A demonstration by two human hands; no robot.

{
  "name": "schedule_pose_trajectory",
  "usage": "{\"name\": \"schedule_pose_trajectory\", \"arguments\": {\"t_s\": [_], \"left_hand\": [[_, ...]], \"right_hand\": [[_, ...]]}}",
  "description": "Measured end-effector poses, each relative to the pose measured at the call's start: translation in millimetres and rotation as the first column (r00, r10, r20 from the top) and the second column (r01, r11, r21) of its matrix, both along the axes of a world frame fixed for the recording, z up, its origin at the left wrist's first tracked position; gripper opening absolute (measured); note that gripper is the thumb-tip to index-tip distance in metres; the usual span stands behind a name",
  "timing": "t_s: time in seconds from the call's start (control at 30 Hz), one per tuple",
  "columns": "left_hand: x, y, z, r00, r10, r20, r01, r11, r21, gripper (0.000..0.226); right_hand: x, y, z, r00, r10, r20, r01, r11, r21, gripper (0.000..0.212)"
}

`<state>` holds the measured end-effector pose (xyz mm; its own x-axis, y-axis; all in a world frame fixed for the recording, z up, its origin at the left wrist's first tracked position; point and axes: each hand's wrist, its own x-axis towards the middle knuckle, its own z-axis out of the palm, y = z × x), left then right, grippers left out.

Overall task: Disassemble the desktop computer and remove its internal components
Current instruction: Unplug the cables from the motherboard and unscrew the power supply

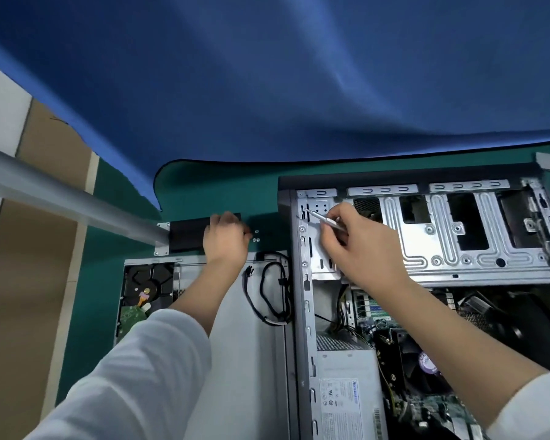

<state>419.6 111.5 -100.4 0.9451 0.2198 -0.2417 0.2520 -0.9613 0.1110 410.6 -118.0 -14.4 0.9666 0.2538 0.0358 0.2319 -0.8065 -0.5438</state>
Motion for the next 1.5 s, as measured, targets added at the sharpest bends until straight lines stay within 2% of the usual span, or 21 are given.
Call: {"name": "schedule_pose_trajectory", "arguments": {"t_s": [0.13,0.23,0.37,0.43,0.53,0.6,0.67,0.77,0.9,1.03,1.1,1.23,1.33,1.47,1.5], "left_hand": [[-3,1,2,1.000,-0.016,-0.007,0.016,1.000,-0.021,0.020],[-15,1,7,0.999,-0.006,0.051,0.009,0.998,-0.066,0.023],[-55,-7,20,0.985,0.098,0.143,-0.047,0.945,-0.323,0.019],[-81,-18,30,0.979,0.188,0.073,-0.125,0.850,-0.511,0.019],[-123,-47,52,0.922,0.368,-0.123,-0.317,0.532,-0.786,0.019],[-152,-69,64,0.895,0.391,-0.214,-0.372,0.391,-0.842,0.023],[-181,-91,72,0.898,0.362,-0.252,-0.377,0.333,-0.864,0.032],[-218,-119,78,0.875,0.425,-0.231,-0.400,0.367,-0.840,0.045],[-255,-140,83,0.800,0.561,-0.213,-0.435,0.297,-0.850,0.050],[-286,-146,82,0.817,0.562,-0.129,-0.384,0.364,-0.848,0.051],[-299,-148,77,0.824,0.554,-0.120,-0.365,0.357,-0.860,0.056],[-320,-151,66,0.788,0.604,-0.116,-0.357,0.295,-0.886,0.045],[-334,-151,57,0.767,0.633,-0.109,-0.354,0.275,-0.894,0.042],[-349,-154,36,0.739,0.657,-0.150,-0.375,0.216,-0.901,0.027],[-352,-155,31,0.728,0.665,-0.168,-0.394,0.205,-0.896,0.024]], "right_hand": [[1,0,-2,1.000,0.001,-0.004,-0.001,1.000,0.001,0.010],[0,-1,-3,1.000,0.002,0.004,-0.002,1.000,0.000,0.011],[-3,-2,0,1.000,0.009,0.029,-0.010,0.999,0.032,0.013],[-11,-4,2,1.000,-0.002,0.022,0.001,0.996,0.088,0.016],[-43,-15,7,0.999,-0.053,0.011,0.050,0.980,0.193,0.017],[-73,-25,11,0.999,-0.050,-0.012,0.052,0.966,0.252,0.011],[-105,-37,14,1.000,-0.015,-0.022,0.020,0.968,0.252,0.005],[-148,-54,17,0.999,0.043,-0.030,-0.036,0.979,0.202,0.003],[-197,-74,21,0.992,0.118,-0.046,-0.112,0.987,0.113,0.012],[-231,-89,24,0.984,0.172,-0.053,-0.170,0.984,0.044,0.016],[-245,-93,24,0.983,0.180,-0.014,-0.180,0.983,0.023,0.019],[-272,-99,22,0.974,0.200,0.106,-0.203,0.979,0.021,0.016],[-292,-100,10,0.965,0.252,0.072,-0.255,0.966,0.036,0.019],[-313,-98,-13,0.964,0.240,0.116,-0.237,0.971,-0.035,0.017],[-316,-97,-21,0.968,0.235,0.088,-0.230,0.971,-0.058,0.017]]}}
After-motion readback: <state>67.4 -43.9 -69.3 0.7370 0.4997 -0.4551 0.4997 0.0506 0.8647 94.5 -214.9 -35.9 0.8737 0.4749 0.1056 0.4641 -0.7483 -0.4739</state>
